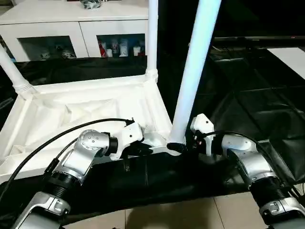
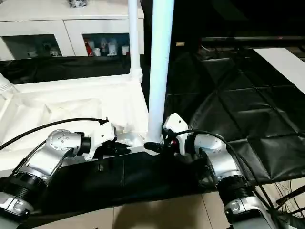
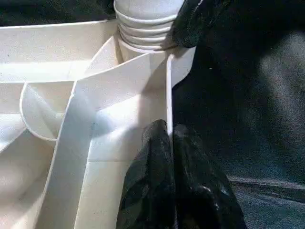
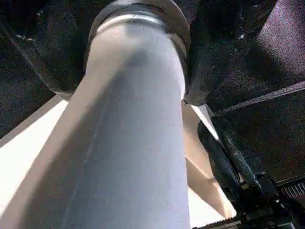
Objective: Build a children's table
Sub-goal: Rotate leg to tighten
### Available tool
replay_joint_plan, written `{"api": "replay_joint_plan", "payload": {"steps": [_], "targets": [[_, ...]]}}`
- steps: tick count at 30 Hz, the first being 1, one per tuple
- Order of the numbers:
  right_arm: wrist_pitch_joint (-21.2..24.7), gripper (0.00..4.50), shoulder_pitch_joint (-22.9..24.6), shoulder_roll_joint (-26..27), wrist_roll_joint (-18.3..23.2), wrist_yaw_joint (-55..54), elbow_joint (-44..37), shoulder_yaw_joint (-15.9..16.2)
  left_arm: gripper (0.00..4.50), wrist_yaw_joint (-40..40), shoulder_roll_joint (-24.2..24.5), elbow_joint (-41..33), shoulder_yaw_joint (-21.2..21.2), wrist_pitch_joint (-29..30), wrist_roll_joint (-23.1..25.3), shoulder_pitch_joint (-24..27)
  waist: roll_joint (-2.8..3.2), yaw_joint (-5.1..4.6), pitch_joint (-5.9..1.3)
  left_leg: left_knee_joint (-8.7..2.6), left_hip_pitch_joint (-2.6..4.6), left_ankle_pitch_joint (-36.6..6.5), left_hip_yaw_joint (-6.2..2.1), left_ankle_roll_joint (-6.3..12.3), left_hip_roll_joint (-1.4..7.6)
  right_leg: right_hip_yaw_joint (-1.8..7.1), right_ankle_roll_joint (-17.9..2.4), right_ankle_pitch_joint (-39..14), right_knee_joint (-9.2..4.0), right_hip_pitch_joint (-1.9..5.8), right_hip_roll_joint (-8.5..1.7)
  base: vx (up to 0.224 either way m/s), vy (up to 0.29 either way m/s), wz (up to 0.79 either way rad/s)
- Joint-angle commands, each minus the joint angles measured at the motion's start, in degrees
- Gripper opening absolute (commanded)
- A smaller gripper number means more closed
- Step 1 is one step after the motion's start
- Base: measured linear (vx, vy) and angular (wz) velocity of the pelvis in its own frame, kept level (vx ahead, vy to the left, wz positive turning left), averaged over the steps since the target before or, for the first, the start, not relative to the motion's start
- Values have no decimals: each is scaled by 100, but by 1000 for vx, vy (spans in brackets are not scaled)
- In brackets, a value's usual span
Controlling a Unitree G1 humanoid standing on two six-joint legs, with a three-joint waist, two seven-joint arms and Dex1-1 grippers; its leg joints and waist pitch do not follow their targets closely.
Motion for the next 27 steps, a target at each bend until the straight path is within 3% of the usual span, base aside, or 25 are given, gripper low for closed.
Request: {"api": "replay_joint_plan", "payload": {"steps": [1,4,8,10,13,14,20,22,27], "targets": [[-36,265,-100,47,-80,-25,101,38,0,-98,-24,129,-155,36,-2,71,-36,15,-325,-378,-14,-1124,-113,433,255,269,-1370,-1125,-422,292,-319,0,0,0],[29,264,-148,244,-125,-535,308,-83,0,150,-113,263,-100,51,54,0,-40,1,-311,-386,-18,-1194,-113,413,248,265,-1355,-1270,-439,287,-319,0,0,0],[177,264,-269,647,-168,-1461,559,-294,0,731,-373,625,-6,266,195,-256,-23,-56,-284,-423,10,-1517,-135,193,240,262,-1151,-1927,-508,249,-316,0,0,0],[292,264,-303,807,-202,-1800,622,-333,0,985,-505,780,39,358,234,-371,-22,-73,-293,-428,25,-1578,-149,117,243,262,-1110,-2001,-512,247,-324,0,0,0],[584,264,-439,1182,-189,-2523,786,-477,0,1631,-809,1209,211,482,278,-685,-21,-93,-290,-418,37,-1627,-133,130,222,277,-1111,-1918,-523,220,-305,0,0,0],[651,264,-523,1299,-235,-2824,907,-507,0,1841,-897,1377,235,527,323,-801,-17,-84,-315,-413,30,-1519,-143,120,223,274,-1136,-1796,-501,246,-324,0,0,0],[928,264,-926,1815,-499,-4233,1519,-655,0,2601,-1294,2101,294,659,466,-1259,-10,-94,-323,-403,23,-1360,-128,93,193,275,-1152,-1596,-491,240,-311,0,0,0],[1029,264,-1041,2007,-569,-4634,1656,-676,0,2766,-1433,2303,294,675,498,-1391,-6,-75,-329,-398,19,-1272,-125,123,208,276,-1213,-1318,-474,246,-316,0,0,0],[1104,264,-1129,2243,-602,-4940,1761,-701,0,2865,-1575,2559,296,600,506,-1540,-15,-38,-323,-405,16,-1306,-119,182,203,277,-1211,-1248,-477,264,-326,0,0,0]]}}
